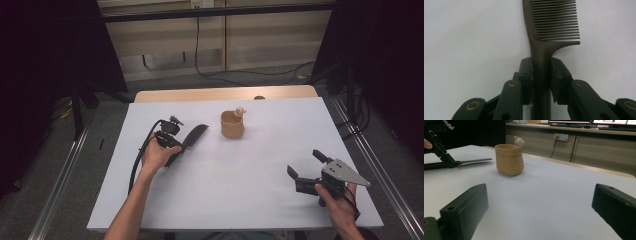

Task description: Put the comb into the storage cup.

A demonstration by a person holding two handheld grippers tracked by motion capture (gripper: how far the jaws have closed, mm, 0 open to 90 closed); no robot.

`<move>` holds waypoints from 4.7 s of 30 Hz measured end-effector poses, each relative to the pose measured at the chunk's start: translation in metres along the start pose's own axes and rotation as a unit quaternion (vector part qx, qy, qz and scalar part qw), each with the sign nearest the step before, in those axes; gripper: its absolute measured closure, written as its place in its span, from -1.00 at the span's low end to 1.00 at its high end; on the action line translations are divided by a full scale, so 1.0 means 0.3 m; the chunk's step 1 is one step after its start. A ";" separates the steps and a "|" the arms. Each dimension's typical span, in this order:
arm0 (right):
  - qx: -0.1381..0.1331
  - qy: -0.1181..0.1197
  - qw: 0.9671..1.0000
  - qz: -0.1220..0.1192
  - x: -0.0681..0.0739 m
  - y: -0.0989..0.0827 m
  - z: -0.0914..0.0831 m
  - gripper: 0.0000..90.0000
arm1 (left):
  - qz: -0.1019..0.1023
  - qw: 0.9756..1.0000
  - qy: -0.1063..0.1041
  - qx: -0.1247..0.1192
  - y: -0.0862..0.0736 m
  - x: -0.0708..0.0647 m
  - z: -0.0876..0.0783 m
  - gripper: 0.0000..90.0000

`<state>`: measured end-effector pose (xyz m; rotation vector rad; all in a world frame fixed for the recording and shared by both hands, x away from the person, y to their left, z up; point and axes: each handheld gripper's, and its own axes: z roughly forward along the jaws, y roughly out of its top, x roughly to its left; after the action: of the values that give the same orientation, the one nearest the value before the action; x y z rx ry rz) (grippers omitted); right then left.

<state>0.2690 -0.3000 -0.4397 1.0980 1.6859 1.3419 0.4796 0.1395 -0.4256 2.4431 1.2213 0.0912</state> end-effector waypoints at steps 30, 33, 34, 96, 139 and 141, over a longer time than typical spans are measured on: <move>-0.002 0.003 1.000 0.001 0.001 0.002 -0.004 -1.00 | -0.025 0.985 -0.019 -0.168 -0.052 0.046 -0.138 0.62; -0.002 0.003 1.000 0.001 0.002 0.002 -0.004 -1.00 | -0.026 0.983 -0.022 -0.183 -0.055 0.047 -0.149 0.62; -0.003 0.003 1.000 0.002 0.001 0.002 -0.004 -1.00 | -0.024 0.981 -0.021 -0.189 -0.055 0.045 -0.150 0.62; -0.003 0.000 1.000 0.002 0.000 0.001 -0.004 -1.00 | 0.053 0.898 -0.004 -0.437 -0.061 -0.041 -0.247 0.62; -0.010 0.004 1.000 0.001 0.001 0.003 -0.005 -1.00 | 0.099 0.880 -0.050 -0.461 0.094 -0.163 -0.204 0.62; -0.010 0.004 1.000 0.001 0.001 0.003 -0.004 -1.00 | 0.098 0.878 -0.053 -0.465 0.104 -0.162 -0.203 0.62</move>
<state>0.2679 -0.3001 -0.4385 1.0839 1.6743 1.3636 0.4589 0.1048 -0.3521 1.6639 0.6311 0.4756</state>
